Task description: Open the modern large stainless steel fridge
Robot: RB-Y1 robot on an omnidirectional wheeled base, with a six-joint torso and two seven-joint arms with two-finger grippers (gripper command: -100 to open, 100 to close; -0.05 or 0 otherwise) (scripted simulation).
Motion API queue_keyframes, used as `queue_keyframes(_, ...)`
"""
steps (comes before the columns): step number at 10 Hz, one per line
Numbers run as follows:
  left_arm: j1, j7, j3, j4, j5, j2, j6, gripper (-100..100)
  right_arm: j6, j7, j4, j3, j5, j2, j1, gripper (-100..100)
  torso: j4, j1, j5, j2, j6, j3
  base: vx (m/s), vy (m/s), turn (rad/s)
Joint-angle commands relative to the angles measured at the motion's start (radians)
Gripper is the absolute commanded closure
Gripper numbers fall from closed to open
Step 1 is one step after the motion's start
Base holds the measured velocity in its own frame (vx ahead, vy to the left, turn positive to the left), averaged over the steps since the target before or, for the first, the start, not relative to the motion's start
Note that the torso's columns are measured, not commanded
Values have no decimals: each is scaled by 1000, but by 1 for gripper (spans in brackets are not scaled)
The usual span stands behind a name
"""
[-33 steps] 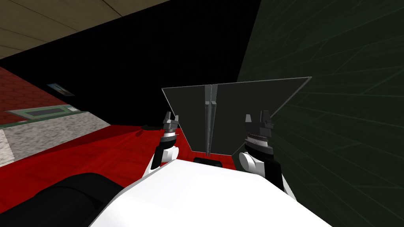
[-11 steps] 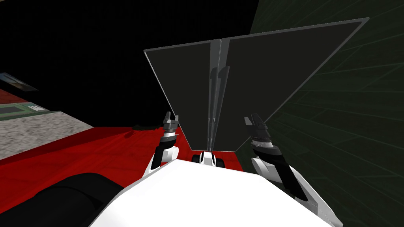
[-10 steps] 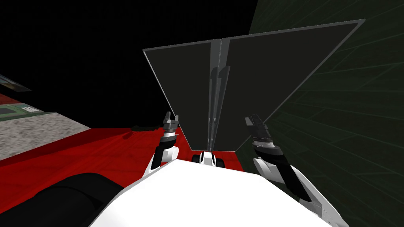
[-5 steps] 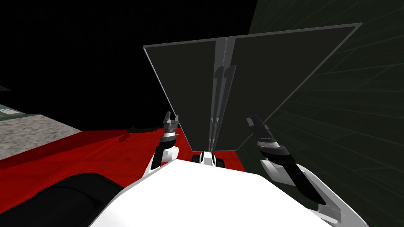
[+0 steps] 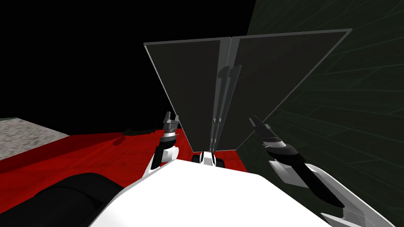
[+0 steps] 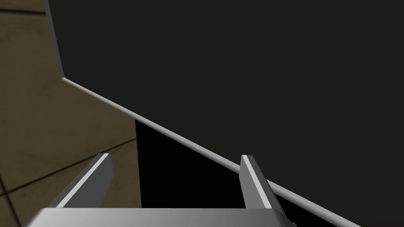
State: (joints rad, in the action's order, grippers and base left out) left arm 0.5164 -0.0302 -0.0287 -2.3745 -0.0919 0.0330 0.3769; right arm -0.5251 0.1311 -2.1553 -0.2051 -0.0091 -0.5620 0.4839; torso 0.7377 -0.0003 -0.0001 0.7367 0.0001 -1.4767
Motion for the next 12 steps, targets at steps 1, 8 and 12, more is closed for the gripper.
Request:
queue_keyframes(1,0,0,0,0,0,0,0,0,-8,11,25,-40,3,-69,8,-100,0,0,0,0,0,0,6,82,-87)
queue_keyframes(8,9,-4,18,7,2,4,-4,0,-22,36,83,-117,11,-230,20,-100,1,13,2,-6,-3,-6,-11,73,-73)
queue_keyframes(12,19,-8,39,14,5,9,-8,0,-31,52,126,-168,16,-340,27,-100,0,15,3,-9,-3,-8,-5,78,-70)
